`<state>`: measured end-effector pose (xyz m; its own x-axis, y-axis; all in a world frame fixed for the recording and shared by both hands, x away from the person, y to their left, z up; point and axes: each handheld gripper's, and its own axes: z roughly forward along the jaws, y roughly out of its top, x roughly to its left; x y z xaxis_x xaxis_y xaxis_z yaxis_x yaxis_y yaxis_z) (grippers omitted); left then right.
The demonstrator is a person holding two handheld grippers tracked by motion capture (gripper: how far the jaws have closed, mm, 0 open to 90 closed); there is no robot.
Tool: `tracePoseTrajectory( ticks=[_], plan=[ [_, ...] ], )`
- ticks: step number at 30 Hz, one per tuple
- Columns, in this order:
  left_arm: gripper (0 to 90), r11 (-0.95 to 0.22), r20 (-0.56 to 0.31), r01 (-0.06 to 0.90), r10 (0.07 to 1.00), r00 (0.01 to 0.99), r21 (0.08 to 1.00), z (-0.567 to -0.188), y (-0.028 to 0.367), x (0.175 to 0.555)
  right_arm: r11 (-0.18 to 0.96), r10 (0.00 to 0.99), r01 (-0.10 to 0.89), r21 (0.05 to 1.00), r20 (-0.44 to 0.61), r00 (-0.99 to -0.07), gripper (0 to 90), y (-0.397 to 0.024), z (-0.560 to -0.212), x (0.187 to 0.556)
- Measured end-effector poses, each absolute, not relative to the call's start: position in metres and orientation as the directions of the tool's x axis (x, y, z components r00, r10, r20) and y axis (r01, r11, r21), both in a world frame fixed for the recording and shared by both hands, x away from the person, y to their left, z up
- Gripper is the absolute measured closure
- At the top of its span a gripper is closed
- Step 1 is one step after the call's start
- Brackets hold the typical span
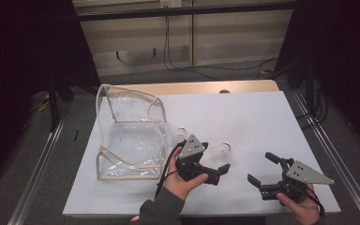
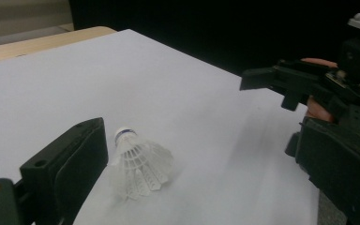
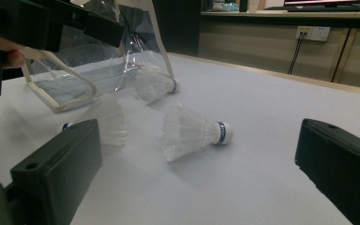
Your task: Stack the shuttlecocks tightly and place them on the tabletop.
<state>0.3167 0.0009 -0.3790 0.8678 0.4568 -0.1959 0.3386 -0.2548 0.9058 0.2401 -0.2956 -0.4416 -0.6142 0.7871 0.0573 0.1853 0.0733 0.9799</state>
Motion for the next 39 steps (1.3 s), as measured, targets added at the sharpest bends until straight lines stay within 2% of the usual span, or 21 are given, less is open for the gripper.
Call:
tracePoseTrajectory(
  ticks=[23, 39],
  plan=[
    [2.9, -0.230, -0.215, 0.405, 0.568, 0.794, 0.885, -0.361, -0.012, 0.365, 0.067, 0.787, 0.183, 0.981, 0.061, -0.614, 0.2, -0.297, -0.442, 0.240],
    [2.9, -0.233, -0.218, 0.448, 0.629, 0.747, 0.863, -0.363, -0.016, 0.393, 0.068, 0.785, 0.184, 0.981, 0.061, -0.617, 0.2, -0.297, -0.442, 0.241]
  ],
)
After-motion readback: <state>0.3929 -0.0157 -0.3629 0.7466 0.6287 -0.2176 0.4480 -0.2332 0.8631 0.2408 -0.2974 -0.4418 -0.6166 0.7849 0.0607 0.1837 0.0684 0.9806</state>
